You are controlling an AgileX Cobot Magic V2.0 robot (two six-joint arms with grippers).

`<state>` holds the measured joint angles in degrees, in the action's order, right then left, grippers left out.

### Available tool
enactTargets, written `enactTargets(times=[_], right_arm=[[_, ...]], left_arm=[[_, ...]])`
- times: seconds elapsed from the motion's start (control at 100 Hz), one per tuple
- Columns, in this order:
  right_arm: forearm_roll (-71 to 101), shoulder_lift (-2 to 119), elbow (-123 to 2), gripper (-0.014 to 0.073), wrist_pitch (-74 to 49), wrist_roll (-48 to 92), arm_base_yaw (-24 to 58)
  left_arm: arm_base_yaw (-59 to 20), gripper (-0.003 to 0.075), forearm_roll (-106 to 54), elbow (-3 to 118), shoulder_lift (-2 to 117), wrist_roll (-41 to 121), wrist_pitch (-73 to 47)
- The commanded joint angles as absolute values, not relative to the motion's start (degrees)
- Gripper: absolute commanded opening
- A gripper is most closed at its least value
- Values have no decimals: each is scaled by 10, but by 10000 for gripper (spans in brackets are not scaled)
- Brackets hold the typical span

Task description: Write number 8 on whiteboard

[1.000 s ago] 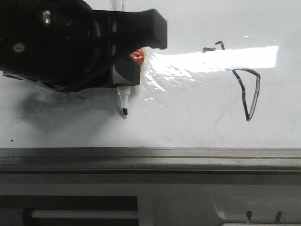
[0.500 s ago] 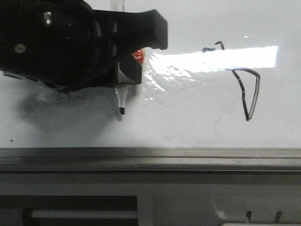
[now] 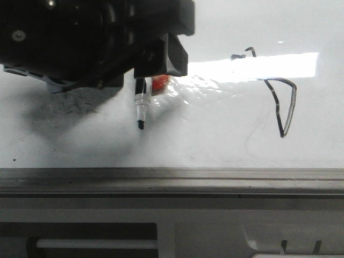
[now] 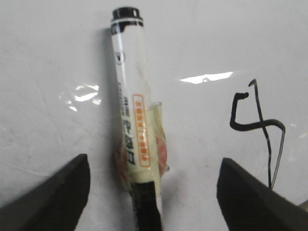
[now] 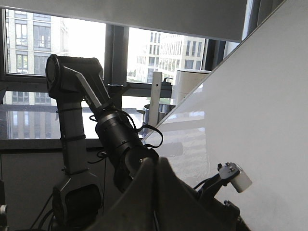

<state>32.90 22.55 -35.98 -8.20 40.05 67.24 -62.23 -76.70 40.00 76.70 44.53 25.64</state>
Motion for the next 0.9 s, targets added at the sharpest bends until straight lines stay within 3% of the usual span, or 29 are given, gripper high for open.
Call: enactTargets(times=[0.0,0.16,0.3,0.39,0.58,0.89], right_arm=[[335,231,-379,-63,-42,406,669],[335,231,-379,-63,-49,406,669],[335,231,-379,-63,-49,406,669],[329,231,-379,-63,-51,406,669],[278,225,-379,-63,-132,406,669],[221,218,-379,-63,-327,406,668]], left_arm=[[-619,575,-773,410,735,441,313],[-629,559,-773,410,647,507,280],[-629,463,-780,402,575,597,264],[-628,340,-804,395,533,641,279],[-629,-23,-892,362,423,794,235],[-629,-20,-1023,274,250,829,211]])
